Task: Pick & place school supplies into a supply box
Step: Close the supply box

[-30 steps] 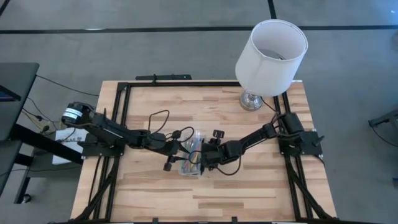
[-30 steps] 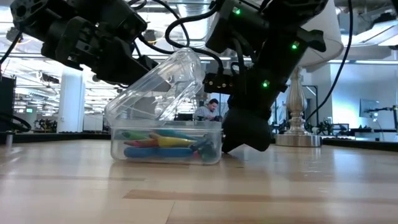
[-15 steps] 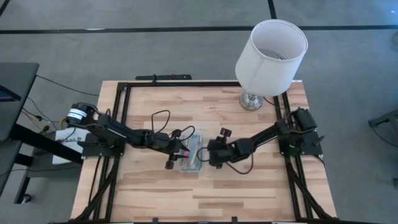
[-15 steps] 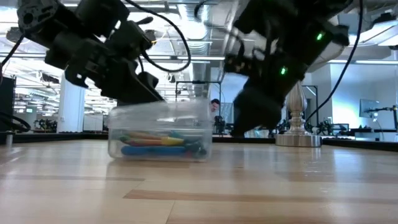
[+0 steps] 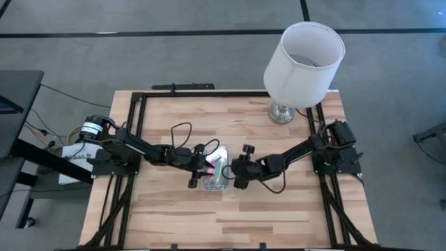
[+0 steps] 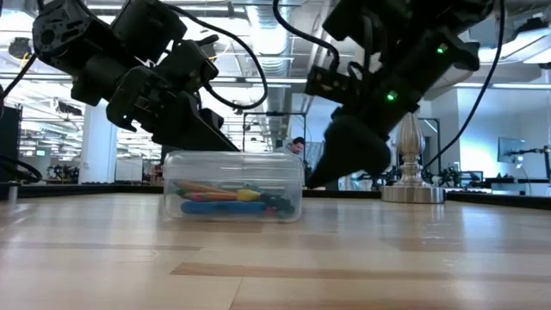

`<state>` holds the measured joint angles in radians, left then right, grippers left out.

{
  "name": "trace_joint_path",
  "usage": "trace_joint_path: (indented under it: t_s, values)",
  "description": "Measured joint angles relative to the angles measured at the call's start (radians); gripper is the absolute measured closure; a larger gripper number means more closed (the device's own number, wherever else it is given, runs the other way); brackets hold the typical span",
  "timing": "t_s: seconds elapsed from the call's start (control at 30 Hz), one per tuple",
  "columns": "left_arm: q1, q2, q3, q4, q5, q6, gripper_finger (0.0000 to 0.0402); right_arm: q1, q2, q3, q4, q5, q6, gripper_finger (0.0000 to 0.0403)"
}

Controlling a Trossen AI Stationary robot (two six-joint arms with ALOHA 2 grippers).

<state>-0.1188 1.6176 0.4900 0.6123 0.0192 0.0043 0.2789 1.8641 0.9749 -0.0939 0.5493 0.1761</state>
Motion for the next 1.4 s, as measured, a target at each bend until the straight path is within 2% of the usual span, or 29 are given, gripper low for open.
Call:
trace_joint_path:
  t_s: [0.37,0.77,1.4]
  values:
    - [0.000,0.000,-0.001,-0.005,0.000,-0.009,0.0262,-0.006,-0.002,0.002,0.006,-0.003,-0.002,0.0305]
    - [0.000,0.000,-0.002,-0.006,-0.001,-0.016,0.0262,0.023,-0.002,0.002,0.025,-0.080,-0.012,0.0305]
    - [0.000,0.001,-0.003,-0.001,-0.004,-0.020,0.0262,0.049,-0.002,0.002,-0.036,-0.049,0.017,0.0305]
